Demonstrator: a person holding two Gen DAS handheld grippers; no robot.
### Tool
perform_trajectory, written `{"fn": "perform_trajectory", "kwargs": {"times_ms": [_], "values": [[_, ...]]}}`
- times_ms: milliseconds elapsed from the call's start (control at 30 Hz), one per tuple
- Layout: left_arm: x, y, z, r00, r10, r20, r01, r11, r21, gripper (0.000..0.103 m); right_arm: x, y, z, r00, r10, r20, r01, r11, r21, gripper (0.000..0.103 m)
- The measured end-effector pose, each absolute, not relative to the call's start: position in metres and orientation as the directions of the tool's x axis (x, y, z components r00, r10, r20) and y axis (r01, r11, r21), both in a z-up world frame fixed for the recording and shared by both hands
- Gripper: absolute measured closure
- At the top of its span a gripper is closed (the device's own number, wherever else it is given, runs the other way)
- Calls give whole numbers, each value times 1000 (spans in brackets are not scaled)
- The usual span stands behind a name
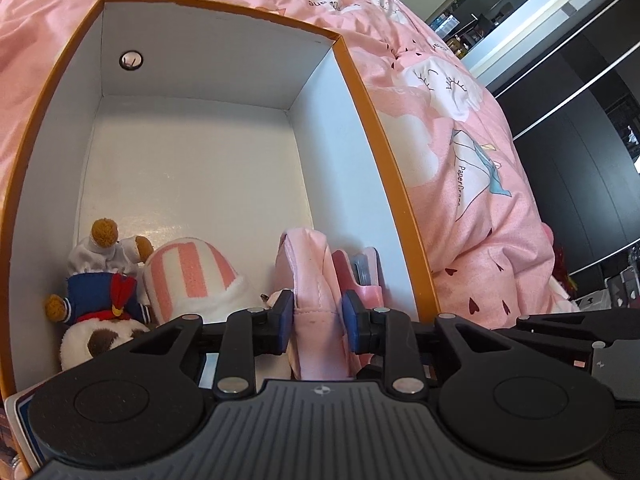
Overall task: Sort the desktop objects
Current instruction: 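Carry the pink pouch and card holder into the shoebox with both grippers, then open both grippers to release the pouch and card holder in the box, then grasp the brown PHOTO CARD box with the right gripper while the left gripper grasps the black case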
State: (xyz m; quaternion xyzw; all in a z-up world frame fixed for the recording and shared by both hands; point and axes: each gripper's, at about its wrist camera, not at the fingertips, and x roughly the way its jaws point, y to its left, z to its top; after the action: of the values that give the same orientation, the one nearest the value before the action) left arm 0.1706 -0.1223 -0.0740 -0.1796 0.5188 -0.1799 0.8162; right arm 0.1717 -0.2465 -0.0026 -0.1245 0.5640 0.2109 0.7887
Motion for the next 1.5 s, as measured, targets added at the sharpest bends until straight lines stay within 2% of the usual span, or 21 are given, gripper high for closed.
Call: {"fn": "perform_trajectory", "kwargs": {"times_ms": [300, 633, 733, 867, 1067, 1200, 1333, 1433, 1500], "values": [[168, -115, -70, 386, -482, -787, 83, 868, -490, 66, 170, -248, 0, 292, 203, -935, -489, 872, 37, 68], [149, -81, -40, 438, -494, -751, 92, 856, -509, 66, 174, -248, 6, 309, 243, -920, -496, 866, 63, 69], [140, -67, -27, 473, -475, -742, 90, 864, -496, 66, 176, -241, 1, 295, 257, -920, -499, 863, 82, 74], [130, -56, -15, 502, -441, -744, 90, 882, -462, 66, 177, -236, -10, 271, 247, -931, -501, 861, 82, 86], [120, -41, -6, 525, -405, -749, 80, 899, -430, 66, 170, -234, -8, 303, 253, -919, -522, 851, 62, 87], [106, -21, 8, 553, -373, -745, 85, 915, -396, 66, 158, -230, 13, 350, 319, -881, -547, 833, 85, 84], [83, 5, 31, 614, -302, -729, 79, 943, -324, 66, 138, -216, 42, 399, 453, -797, -617, 776, 132, 82], [65, 25, 51, 659, -215, -721, 31, 965, -259, 66, 120, -200, 59, 394, 583, -711, -689, 699, 192, 72], [55, 38, 60, 675, -166, -718, -2, 974, -227, 66, 110, -187, 66, 366, 653, -663, -730, 643, 230, 71]]}}
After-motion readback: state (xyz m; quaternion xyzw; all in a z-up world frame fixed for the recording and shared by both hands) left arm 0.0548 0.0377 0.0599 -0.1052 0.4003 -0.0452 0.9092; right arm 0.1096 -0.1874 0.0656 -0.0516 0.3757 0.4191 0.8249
